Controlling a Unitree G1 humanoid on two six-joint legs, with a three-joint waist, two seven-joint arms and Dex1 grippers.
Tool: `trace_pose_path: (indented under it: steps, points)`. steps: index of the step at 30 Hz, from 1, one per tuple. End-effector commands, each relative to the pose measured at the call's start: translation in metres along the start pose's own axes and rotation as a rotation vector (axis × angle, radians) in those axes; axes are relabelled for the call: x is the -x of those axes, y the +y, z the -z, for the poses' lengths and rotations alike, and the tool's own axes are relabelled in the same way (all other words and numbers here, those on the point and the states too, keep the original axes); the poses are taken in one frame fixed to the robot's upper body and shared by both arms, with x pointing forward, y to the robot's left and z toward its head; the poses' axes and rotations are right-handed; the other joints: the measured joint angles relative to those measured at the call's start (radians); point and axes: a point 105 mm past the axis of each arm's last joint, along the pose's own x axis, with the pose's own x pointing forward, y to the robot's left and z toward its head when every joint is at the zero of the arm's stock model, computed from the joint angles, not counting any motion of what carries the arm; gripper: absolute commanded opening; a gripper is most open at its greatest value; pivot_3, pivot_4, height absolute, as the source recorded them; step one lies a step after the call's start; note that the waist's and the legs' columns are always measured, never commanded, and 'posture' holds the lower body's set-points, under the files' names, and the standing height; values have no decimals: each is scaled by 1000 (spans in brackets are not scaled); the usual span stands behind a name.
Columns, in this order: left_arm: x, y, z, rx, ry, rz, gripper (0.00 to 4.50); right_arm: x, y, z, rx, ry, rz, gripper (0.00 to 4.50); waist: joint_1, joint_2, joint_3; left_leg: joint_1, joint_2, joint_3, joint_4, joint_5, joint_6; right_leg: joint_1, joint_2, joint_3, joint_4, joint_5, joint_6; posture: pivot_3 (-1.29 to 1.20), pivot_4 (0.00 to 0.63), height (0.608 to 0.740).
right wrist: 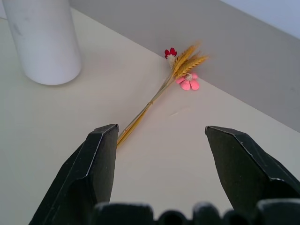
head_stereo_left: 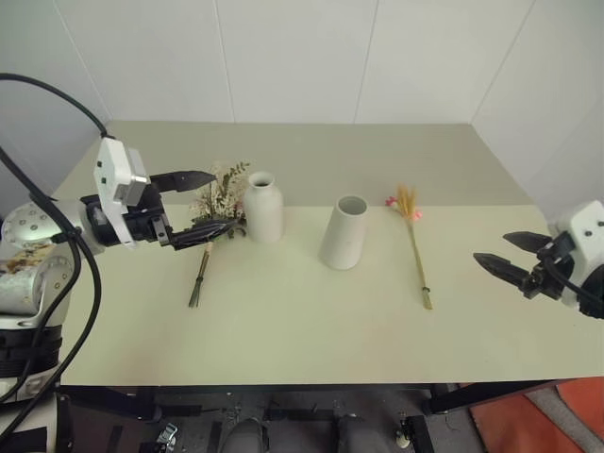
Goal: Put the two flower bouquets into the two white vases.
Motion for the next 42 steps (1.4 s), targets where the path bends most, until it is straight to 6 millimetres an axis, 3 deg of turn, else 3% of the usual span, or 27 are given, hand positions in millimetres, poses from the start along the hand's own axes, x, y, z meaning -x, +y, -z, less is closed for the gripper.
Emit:
trace_pose_path:
  steps: [1,6,14,18,24,27,31,42]
  points:
    - [3,3,-11,-48,-21,-19,4397,1,1,-16,36,-61,10,3543,0,0,0,0,0,0,0,0,0,0,0,0,0,0,0,0,150,740]
    - [4,3,-11,-46,-23,-27,4397,-4,1,-21,47,-33,48,3543,-1,0,0,0,0,0,0,0,0,0,0,0,0,0,0,0,150,740]
    - [2,4,-12,-51,-31,-26,4397,-14,-1,-12,-8,56,64,3543,0,0,0,0,0,0,0,0,0,0,0,0,0,0,0,0,150,740]
    - [-7,1,-14,-49,-45,5,4397,-46,8,-8,-136,152,36,3543,-10,0,0,0,0,0,1,0,0,0,0,0,0,0,0,0,150,740]
    - [-12,-4,-9,-29,-47,25,4397,-97,7,-6,-254,288,99,3543,-27,0,0,-1,0,-1,0,0,0,-2,0,0,0,0,-1,0,150,740]
    - [-15,-8,-8,-25,-49,41,4397,-114,1,-5,-276,323,126,3543,-26,0,0,-3,-1,-1,0,0,0,-4,0,0,0,0,0,0,150,740]
    - [-15,-13,-5,-15,-47,38,4397,-129,-8,-2,-289,353,145,3543,-20,0,0,-4,-1,-1,0,0,0,-3,-1,0,-1,0,0,0,150,740]
    - [0,-13,2,15,-18,-18,4397,-159,6,6,-321,406,38,3543,-32,0,0,-2,-1,0,-1,0,0,-3,0,0,0,0,0,0,150,740]
